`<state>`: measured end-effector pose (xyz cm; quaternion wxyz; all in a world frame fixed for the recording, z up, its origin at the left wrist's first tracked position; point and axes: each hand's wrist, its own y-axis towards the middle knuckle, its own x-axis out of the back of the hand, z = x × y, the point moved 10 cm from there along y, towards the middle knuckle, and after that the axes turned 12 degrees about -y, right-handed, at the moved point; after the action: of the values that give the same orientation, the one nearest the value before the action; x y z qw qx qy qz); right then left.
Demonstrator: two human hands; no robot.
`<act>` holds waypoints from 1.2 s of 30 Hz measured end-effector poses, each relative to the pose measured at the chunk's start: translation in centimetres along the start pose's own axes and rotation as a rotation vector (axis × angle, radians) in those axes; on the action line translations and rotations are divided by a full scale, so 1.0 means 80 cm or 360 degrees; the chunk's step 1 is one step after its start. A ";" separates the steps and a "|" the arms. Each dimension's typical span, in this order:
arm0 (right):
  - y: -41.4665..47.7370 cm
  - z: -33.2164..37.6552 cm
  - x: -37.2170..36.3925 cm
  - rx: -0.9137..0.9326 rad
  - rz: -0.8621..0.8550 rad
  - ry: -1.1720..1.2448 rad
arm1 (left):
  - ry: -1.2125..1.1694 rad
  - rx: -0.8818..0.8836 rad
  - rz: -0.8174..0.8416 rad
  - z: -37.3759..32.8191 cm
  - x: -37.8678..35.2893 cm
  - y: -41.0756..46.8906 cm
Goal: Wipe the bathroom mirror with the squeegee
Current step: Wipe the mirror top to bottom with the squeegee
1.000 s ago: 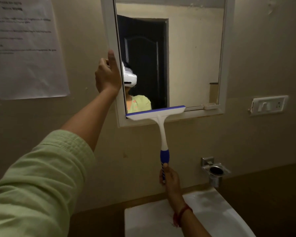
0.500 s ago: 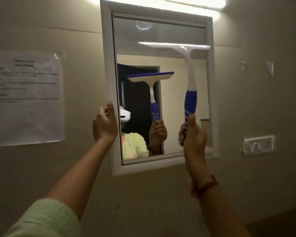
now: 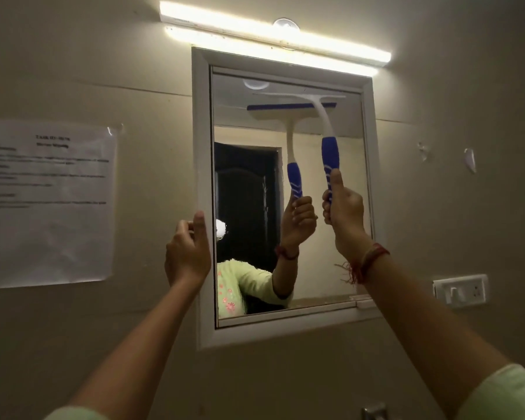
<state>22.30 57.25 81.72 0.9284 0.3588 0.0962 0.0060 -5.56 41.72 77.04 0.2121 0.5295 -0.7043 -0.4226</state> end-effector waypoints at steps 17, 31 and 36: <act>0.020 0.002 -0.049 -0.0152 0.0333 0.0025 | 0.0008 0.0014 -0.0036 -0.002 0.001 -0.003; 0.014 -0.011 -0.043 -0.0210 0.0408 0.0032 | 0.0050 0.0045 -0.0045 -0.002 0.002 -0.004; -0.014 -0.051 -0.048 -0.0340 0.0520 0.0103 | 0.0037 0.0035 -0.0001 -0.004 0.001 -0.004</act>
<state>17.72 58.80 78.72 0.9443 0.2688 0.0652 0.1782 -5.15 41.46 76.94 0.2143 0.5370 -0.7061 -0.4088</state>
